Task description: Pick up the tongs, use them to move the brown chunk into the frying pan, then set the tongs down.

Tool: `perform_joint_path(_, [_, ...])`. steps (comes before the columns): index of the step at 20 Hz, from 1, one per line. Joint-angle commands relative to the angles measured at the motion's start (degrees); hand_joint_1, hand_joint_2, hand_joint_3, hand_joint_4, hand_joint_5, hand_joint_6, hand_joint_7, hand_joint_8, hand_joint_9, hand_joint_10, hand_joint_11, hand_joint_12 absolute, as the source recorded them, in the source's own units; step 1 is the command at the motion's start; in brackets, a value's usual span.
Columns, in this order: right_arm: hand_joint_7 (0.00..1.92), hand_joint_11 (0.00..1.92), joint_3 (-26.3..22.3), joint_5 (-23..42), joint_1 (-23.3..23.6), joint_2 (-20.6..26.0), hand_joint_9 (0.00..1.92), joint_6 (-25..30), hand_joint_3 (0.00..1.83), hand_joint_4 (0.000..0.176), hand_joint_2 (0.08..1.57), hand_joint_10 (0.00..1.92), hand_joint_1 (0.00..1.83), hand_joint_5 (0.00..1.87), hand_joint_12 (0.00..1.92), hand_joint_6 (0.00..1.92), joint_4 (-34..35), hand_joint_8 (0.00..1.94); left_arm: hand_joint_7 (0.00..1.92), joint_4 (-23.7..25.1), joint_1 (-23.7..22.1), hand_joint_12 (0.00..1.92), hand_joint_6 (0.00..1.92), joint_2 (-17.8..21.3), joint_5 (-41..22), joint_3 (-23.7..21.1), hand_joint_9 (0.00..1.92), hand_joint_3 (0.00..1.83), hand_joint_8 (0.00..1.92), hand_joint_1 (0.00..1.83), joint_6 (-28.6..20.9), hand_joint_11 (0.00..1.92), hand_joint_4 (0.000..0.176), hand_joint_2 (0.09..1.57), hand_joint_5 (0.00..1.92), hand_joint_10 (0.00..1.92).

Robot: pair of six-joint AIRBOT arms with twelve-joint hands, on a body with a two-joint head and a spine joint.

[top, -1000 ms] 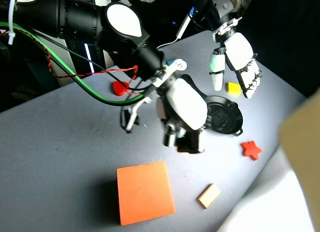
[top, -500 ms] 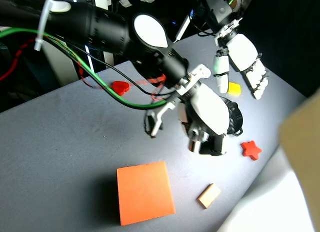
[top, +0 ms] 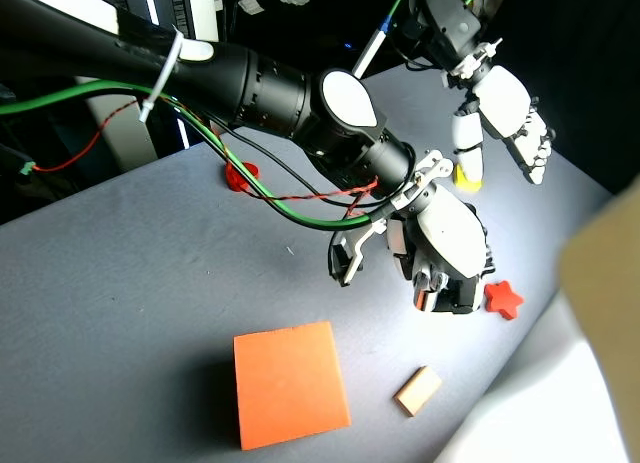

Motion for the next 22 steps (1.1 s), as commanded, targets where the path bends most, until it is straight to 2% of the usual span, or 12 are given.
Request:
perform_joint_path(1, [1.09, 0.72, 0.0, 0.6, 0.2, 0.1, 1.1, 0.3, 0.0, 0.0, 1.11, 0.63, 1.23, 0.92, 1.38, 1.15, -3.8, 0.79, 0.12, 3.7, 0.1, 0.21, 0.01, 0.4, -4.4, 0.4, 0.11, 0.0, 0.01, 0.0, 0.0, 0.0, 0.0, 1.22, 0.08, 0.0])
perform_joint_path(4, [1.02, 0.64, 0.1, 0.7, -0.3, -0.1, 1.06, 1.6, 0.0, 0.0, 1.14, 0.56, 1.21, 0.86, 1.43, 1.2, -6.1, 0.93, 0.11, 3.6, 0.3, 0.18, 0.0, 0.4, -4.4, 0.3, 0.11, 0.0, 0.0, 0.0, 0.0, 0.0, 0.0, 1.21, 0.07, 0.01])
perform_joint_path(5, [1.02, 0.6, 0.1, 0.7, -0.3, -0.2, 1.02, 1.8, 0.0, 0.0, 1.19, 0.57, 1.13, 0.83, 1.45, 1.22, -6.1, 0.62, 0.11, 3.6, 0.4, 0.18, 0.0, 0.3, -4.3, 0.2, 0.11, 0.0, 0.0, 0.0, 0.0, 0.0, 0.0, 1.21, 0.07, 0.0])
perform_joint_path(6, [1.06, 0.56, 0.1, 0.6, -0.3, -0.2, 0.99, 2.0, 0.0, 0.0, 1.2, 0.59, 1.11, 0.81, 1.47, 1.24, -6.1, 0.45, 0.11, 3.6, 0.4, 0.18, 0.0, 0.3, -4.3, 0.2, 0.11, 0.0, 0.0, 0.0, 0.0, 0.0, 0.0, 1.21, 0.07, 0.0])
perform_joint_path(9, [1.05, 0.5, -0.1, 0.1, -0.4, -0.3, 0.89, 3.1, 0.0, 0.0, 1.23, 0.65, 1.09, 0.76, 1.51, 1.3, -6.1, 0.26, 0.1, 3.6, 0.4, 0.17, 0.0, 0.3, -4.3, 0.0, 0.1, 0.0, 0.0, 0.0, 0.0, 0.0, 0.0, 1.21, 0.08, 0.0])
perform_joint_path(10, [1.03, 0.48, -0.2, -0.1, -0.6, -0.2, 0.85, 3.1, 0.0, 0.0, 1.19, 0.64, 1.02, 0.67, 1.47, 0.82, -6.1, 0.21, 0.11, 3.6, 0.4, 0.17, 0.0, 0.3, -4.3, -0.1, 0.1, 0.0, 0.0, 0.0, 0.0, 0.0, 0.0, 1.21, 0.09, 0.0])
perform_joint_path(11, [1.0, 0.45, -0.3, -0.2, -0.7, -0.2, 0.81, 3.1, 0.0, 0.0, 1.16, 0.61, 1.03, 0.68, 1.44, 0.54, -6.1, 0.16, 0.09, 3.6, 0.4, 0.13, 0.0, 0.3, -4.3, -0.1, 0.08, 0.0, 0.0, 0.0, 0.0, 0.0, 0.0, 1.21, 0.07, 0.0])
perform_joint_path(13, [0.94, 0.37, -0.3, -0.7, -0.6, -0.1, 0.75, 3.1, 0.0, 0.0, 1.14, 0.55, 1.02, 0.69, 1.43, 0.3, -6.1, 0.08, 0.11, 3.6, 0.3, 0.21, 0.0, 0.3, -4.3, -0.1, 0.1, 0.0, 0.0, 0.0, 0.0, 0.0, 0.0, 1.21, 0.08, 0.01])
perform_joint_path(17, [0.89, 0.29, -1.4, -2.3, 0.9, 0.7, 0.7, 3.0, 0.0, 0.0, 1.14, 0.48, 1.0, 0.66, 1.42, 0.21, -6.1, 0.03, 0.1, 3.6, 0.1, 0.18, 0.0, 0.3, -4.3, -0.2, 0.09, 0.0, 0.0, 0.0, 0.0, 0.0, 0.0, 1.21, 0.07, 0.0])
perform_joint_path(22, [0.89, 0.28, -8.1, -4.8, 2.7, 5.0, 0.71, 3.1, 0.0, 0.0, 1.13, 0.41, 1.02, 0.7, 1.4, 0.14, -6.1, 0.01, 0.11, 3.6, -0.4, 0.17, 0.0, 0.2, -4.3, -0.3, 0.1, 0.0, 0.0, 0.0, 0.0, 0.0, 0.0, 1.21, 0.07, 0.0])
